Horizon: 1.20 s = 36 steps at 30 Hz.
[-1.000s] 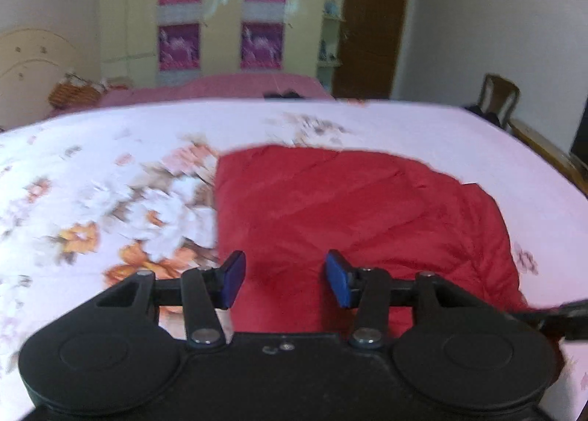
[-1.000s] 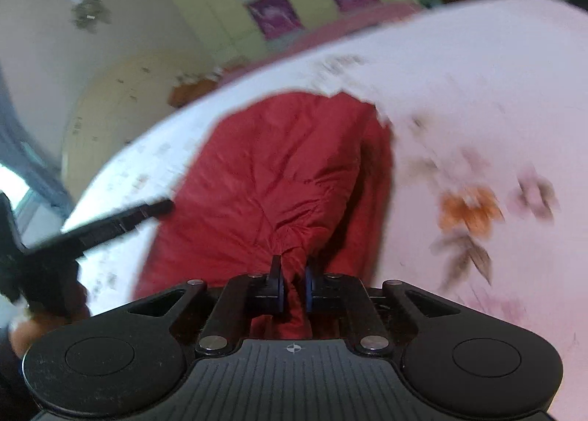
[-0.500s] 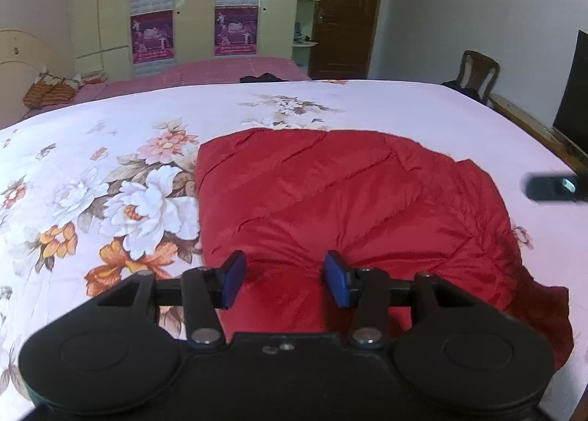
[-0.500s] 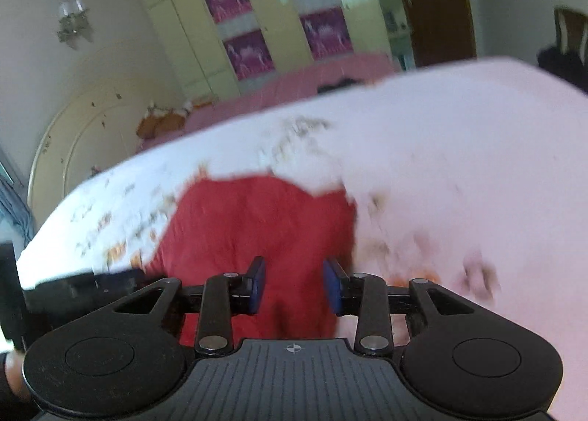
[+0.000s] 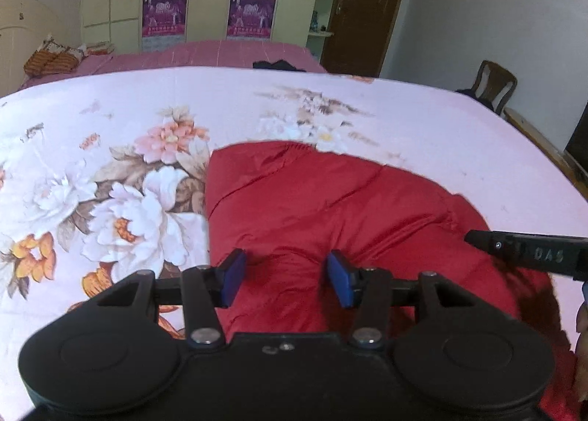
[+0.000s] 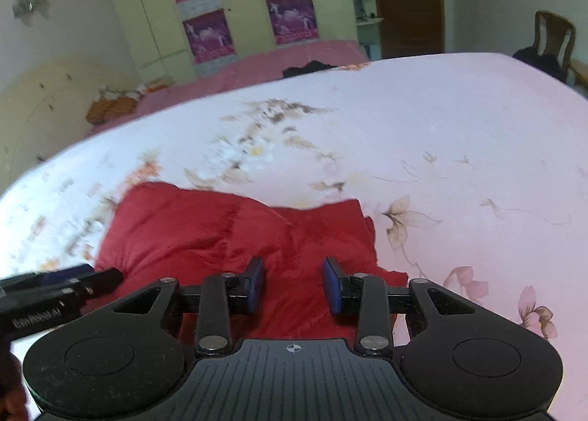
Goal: Fold large clothes
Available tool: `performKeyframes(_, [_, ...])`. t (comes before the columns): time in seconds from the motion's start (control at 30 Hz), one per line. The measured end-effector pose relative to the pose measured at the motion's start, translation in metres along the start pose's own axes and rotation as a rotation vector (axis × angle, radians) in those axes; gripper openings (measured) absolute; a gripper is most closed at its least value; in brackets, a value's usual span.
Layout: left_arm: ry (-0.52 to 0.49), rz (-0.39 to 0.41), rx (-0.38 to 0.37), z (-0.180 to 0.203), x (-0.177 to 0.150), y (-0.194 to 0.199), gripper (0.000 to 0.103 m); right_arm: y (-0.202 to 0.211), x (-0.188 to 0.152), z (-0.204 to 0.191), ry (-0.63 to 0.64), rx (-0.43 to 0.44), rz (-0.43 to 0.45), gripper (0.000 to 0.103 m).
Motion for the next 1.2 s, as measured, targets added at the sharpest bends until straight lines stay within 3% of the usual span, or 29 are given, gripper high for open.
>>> performKeyframes(0.4, [0.005, -0.051, -0.002, 0.0, -0.003, -0.027, 0.051, -0.042, -0.014, 0.013, -0.018, -0.028, -0.032, 0.035])
performKeyframes(0.5, [0.004, -0.06, 0.0, 0.0, -0.002, -0.029, 0.052, -0.044, -0.017, 0.015, -0.023, -0.02, -0.02, 0.035])
performKeyframes(0.67, [-0.002, -0.064, 0.023, 0.003, 0.002, -0.023, 0.053, -0.038, -0.004, 0.02, -0.041, 0.01, -0.08, 0.035])
performKeyframes(0.77, [0.011, -0.048, 0.03, 0.003, 0.004, -0.011, 0.053, -0.016, 0.005, 0.022, -0.075, 0.052, -0.05, 0.035])
performKeyframes(0.93, [0.023, 0.004, 0.002, 0.008, 0.002, 0.029, 0.053, 0.029, 0.004, 0.018, -0.025, 0.109, 0.011, 0.035])
performKeyframes(1.2, [-0.038, 0.015, -0.065, 0.036, -0.025, 0.087, 0.053, 0.091, -0.032, 0.018, 0.055, 0.168, 0.014, 0.035])
Point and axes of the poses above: each gripper's, at about its wrist camera, not at the fingertips, and y roughly against the way its jaws point, z to its right, x to its top, the point moved 1 cm from there along -y, roughly the way its jaws point, and after that the axes turned 4 degrees about -y, right-handed, at the moved point
